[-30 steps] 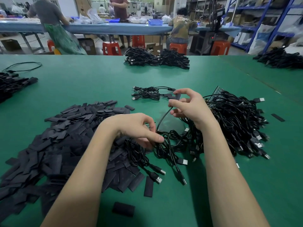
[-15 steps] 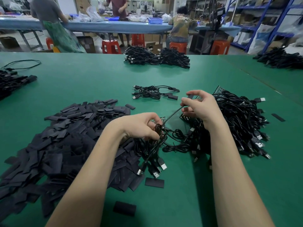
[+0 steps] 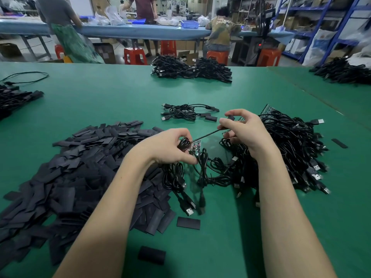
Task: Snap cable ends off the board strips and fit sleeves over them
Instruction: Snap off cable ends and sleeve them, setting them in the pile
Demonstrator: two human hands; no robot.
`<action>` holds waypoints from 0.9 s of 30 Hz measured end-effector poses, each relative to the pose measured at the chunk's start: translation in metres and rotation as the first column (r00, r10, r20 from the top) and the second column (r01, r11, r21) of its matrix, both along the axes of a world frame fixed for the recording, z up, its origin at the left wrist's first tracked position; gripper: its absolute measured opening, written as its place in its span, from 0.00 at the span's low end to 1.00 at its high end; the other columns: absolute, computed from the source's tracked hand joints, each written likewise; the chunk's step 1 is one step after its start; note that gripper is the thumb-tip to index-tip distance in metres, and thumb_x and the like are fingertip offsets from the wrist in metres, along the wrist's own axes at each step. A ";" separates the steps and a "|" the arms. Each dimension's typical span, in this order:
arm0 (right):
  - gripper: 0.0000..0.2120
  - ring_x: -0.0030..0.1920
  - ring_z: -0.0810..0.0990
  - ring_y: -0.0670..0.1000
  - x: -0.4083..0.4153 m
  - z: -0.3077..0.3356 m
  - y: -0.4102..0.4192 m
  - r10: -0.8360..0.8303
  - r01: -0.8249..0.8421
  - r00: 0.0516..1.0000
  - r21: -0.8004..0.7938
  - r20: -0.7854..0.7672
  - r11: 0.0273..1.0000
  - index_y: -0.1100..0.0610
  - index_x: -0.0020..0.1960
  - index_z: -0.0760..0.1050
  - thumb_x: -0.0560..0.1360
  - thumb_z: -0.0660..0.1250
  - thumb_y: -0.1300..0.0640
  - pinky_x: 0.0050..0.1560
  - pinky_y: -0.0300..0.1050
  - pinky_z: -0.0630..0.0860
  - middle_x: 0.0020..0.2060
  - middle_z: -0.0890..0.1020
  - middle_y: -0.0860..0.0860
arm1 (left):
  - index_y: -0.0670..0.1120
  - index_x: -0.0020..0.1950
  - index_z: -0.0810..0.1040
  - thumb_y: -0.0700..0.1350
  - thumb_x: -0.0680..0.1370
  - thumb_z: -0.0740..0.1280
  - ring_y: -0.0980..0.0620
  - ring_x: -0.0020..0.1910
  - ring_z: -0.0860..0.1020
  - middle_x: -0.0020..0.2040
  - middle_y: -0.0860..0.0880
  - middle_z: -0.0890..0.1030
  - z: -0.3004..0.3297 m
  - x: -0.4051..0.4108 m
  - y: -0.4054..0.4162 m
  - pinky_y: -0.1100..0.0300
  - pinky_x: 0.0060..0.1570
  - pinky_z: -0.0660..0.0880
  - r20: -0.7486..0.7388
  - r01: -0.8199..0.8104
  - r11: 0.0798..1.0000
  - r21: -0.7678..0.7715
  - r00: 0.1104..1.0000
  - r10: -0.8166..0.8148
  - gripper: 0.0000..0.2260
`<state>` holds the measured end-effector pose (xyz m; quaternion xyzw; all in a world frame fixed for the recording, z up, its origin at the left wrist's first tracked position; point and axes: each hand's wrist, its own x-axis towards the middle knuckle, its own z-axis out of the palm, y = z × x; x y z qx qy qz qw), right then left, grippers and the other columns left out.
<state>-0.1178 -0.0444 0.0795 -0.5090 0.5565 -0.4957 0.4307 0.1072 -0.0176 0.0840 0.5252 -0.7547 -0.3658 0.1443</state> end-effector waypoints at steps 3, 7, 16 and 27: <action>0.10 0.28 0.79 0.46 -0.001 0.000 -0.001 -0.004 0.001 0.990 0.021 0.139 1.000 0.56 0.55 0.75 0.76 0.73 0.61 0.29 0.36 0.75 0.36 0.87 0.53 | 0.53 0.55 0.72 0.50 0.71 0.78 0.57 0.34 0.76 0.42 0.54 0.82 0.006 0.009 -0.001 0.61 0.40 0.69 0.100 -0.036 0.999 0.019 0.994 0.033 0.19; 0.06 0.35 0.85 0.51 0.000 0.001 -0.002 -0.001 -0.015 0.932 0.042 0.361 0.999 0.60 0.54 0.75 0.79 0.68 0.66 0.35 0.38 0.81 0.43 0.85 0.61 | 0.51 0.51 0.78 0.47 0.76 0.75 0.59 0.29 0.72 0.33 0.59 0.77 0.005 0.018 -0.004 0.60 0.37 0.66 0.037 -0.113 0.992 -0.059 0.993 0.115 0.08; 0.15 0.47 0.87 0.58 -0.004 0.000 -0.008 -0.100 0.087 0.850 0.050 0.517 0.995 0.60 0.64 0.72 0.79 0.64 0.71 0.42 0.40 0.83 0.58 0.78 0.64 | 0.52 0.51 0.77 0.43 0.73 0.77 0.57 0.41 0.79 0.45 0.52 0.84 0.008 0.016 -0.034 0.63 0.47 0.73 -0.220 -0.399 0.828 -0.393 0.916 0.336 0.12; 0.18 0.50 0.87 0.54 -0.010 -0.001 -0.013 -0.173 0.187 0.848 0.023 0.501 0.982 0.58 0.66 0.74 0.78 0.70 0.64 0.53 0.43 0.83 0.55 0.77 0.53 | 0.44 0.59 0.79 0.37 0.76 0.70 0.41 0.57 0.76 0.59 0.41 0.75 -0.002 -0.022 -0.163 0.50 0.59 0.74 0.217 -0.147 0.824 -0.547 0.926 0.310 0.13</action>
